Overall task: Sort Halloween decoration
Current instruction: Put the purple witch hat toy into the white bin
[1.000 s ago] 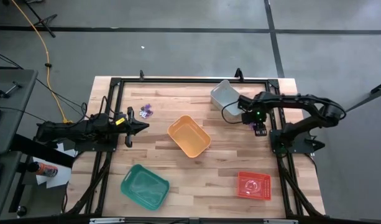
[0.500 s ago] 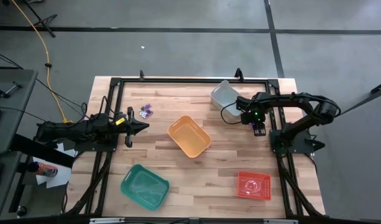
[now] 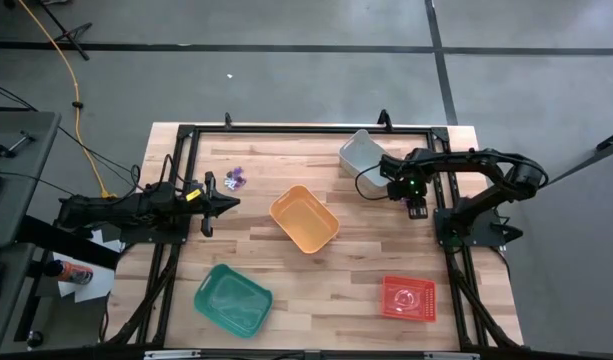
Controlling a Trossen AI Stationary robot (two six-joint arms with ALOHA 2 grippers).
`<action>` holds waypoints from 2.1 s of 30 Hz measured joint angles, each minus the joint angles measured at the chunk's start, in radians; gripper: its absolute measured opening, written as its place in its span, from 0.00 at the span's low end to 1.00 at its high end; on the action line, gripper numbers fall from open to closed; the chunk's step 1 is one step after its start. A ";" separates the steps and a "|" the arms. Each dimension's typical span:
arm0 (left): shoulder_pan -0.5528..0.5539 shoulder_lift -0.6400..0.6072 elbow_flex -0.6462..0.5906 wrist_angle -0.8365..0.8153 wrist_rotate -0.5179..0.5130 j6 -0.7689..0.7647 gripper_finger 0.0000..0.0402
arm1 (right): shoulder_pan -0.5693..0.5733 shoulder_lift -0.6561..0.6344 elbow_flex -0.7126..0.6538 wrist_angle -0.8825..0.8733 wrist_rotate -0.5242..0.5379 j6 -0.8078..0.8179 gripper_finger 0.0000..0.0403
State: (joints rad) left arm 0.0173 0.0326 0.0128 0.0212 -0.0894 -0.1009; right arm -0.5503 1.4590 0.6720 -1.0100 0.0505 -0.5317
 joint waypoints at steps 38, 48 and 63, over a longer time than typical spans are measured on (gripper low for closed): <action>0.000 0.000 0.000 0.000 0.000 0.000 0.00 | 0.000 -0.139 0.275 -0.303 -0.041 -0.066 0.00; 0.000 0.000 0.000 0.000 0.000 0.000 0.00 | 0.002 -0.244 0.437 -0.151 -0.506 0.237 0.00; 0.000 0.000 0.000 0.049 0.000 -0.006 0.00 | 0.089 -0.309 0.177 1.127 -0.601 0.744 0.00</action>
State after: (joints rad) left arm 0.0170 0.0330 0.0128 0.0703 -0.0895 -0.1068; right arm -0.4618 1.1496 0.8488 0.1173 -0.5501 0.2122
